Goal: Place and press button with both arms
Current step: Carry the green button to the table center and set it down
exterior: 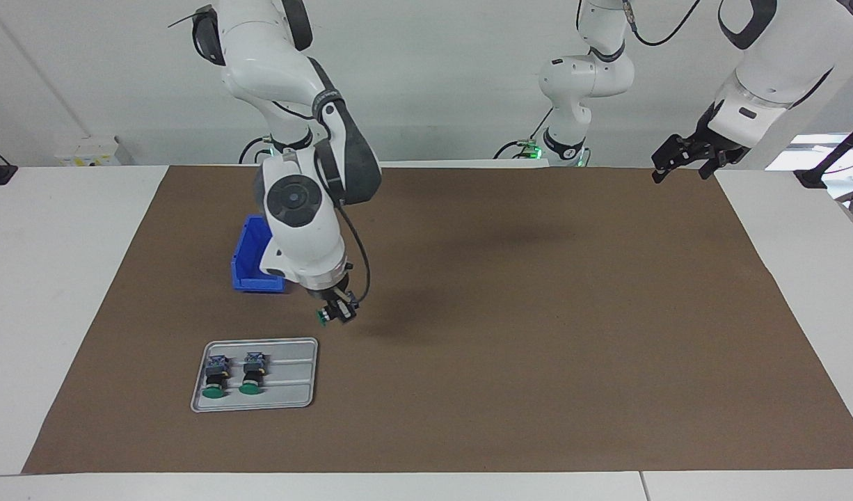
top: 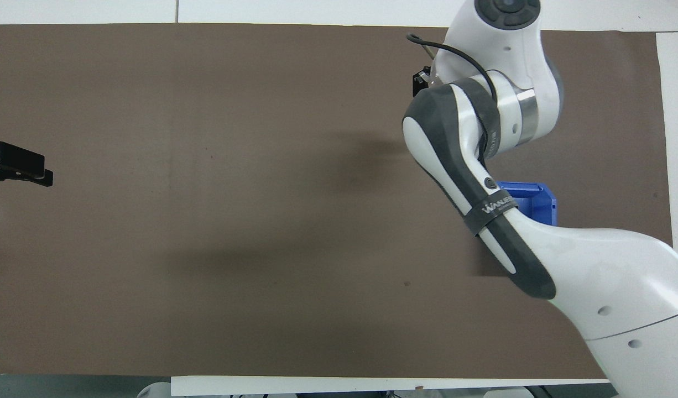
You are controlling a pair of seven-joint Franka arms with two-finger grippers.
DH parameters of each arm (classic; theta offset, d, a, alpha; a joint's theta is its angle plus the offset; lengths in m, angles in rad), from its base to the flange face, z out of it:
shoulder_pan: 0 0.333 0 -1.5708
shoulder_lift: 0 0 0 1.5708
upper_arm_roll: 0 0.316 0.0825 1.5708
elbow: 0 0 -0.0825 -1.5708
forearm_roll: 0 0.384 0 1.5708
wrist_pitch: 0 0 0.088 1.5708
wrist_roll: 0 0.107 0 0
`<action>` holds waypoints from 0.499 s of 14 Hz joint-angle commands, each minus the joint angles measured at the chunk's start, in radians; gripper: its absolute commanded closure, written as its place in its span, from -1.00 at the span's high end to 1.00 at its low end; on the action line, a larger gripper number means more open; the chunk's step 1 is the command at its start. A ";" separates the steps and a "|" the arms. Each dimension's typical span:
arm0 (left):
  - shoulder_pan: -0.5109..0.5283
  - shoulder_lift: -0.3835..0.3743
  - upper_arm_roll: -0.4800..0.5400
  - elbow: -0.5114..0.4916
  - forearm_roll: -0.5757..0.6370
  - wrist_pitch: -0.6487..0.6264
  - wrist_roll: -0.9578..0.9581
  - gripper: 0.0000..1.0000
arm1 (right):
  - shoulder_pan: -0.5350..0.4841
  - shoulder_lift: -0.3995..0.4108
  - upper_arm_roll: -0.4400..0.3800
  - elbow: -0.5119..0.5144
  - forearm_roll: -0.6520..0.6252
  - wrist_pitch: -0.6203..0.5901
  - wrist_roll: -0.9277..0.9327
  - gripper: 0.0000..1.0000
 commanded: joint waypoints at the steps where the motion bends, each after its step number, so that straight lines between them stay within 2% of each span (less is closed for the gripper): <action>1: 0.013 -0.021 -0.003 -0.024 -0.012 0.007 0.007 1.00 | 0.053 -0.012 0.000 -0.015 0.019 0.004 0.126 -0.81; 4: 0.013 -0.021 -0.003 -0.024 -0.012 0.007 0.007 1.00 | 0.112 -0.010 0.001 -0.016 0.033 0.042 0.264 -0.80; 7: 0.013 -0.021 -0.003 -0.024 -0.012 0.005 0.007 1.00 | 0.167 -0.010 -0.013 -0.036 0.122 0.133 0.363 -0.80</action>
